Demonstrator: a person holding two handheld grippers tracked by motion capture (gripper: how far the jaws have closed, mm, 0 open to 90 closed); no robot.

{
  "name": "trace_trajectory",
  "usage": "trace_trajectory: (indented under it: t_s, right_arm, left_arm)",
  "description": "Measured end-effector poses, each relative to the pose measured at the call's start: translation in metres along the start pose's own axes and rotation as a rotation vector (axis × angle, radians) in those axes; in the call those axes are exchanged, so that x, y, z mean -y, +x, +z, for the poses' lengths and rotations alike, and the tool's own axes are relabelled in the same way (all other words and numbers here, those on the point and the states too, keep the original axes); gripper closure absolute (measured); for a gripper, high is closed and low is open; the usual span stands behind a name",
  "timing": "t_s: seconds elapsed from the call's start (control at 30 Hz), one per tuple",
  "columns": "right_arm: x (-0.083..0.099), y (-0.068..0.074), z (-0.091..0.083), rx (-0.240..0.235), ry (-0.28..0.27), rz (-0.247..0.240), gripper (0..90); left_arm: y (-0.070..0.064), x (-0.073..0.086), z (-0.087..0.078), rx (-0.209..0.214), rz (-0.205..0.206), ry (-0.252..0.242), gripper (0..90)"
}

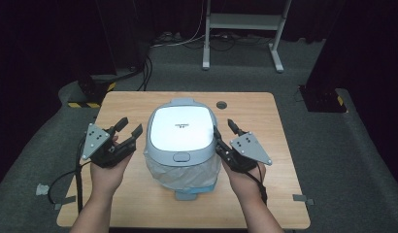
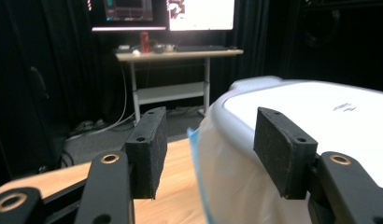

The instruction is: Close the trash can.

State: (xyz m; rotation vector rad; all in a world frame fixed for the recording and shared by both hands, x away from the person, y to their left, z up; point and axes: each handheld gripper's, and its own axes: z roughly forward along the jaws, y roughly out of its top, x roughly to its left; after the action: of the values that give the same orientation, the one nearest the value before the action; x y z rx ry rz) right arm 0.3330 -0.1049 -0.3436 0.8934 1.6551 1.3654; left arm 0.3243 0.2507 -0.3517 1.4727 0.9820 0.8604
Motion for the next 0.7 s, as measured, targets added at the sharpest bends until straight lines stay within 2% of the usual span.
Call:
trace_trajectory:
  t_s: [0.17,0.27,0.57,0.7]
  right_arm:
    - [0.015,-0.014,0.002,0.032,0.039,0.032,52.5]
    - [0.029,-0.021,0.004,0.050,0.072,0.036,52.2]
    - [0.100,-0.045,0.015,0.101,0.258,0.080,51.5]
    - [0.132,-0.053,0.018,0.120,0.339,0.101,50.8]
  left_arm:
    - [0.018,0.021,0.003,-0.024,-0.024,0.060,43.8]
    - [0.027,0.040,0.005,-0.044,-0.025,0.106,43.7]
    - [0.051,0.116,0.010,-0.093,-0.060,0.293,43.5]
    - [0.057,0.143,0.010,-0.104,-0.052,0.385,43.0]
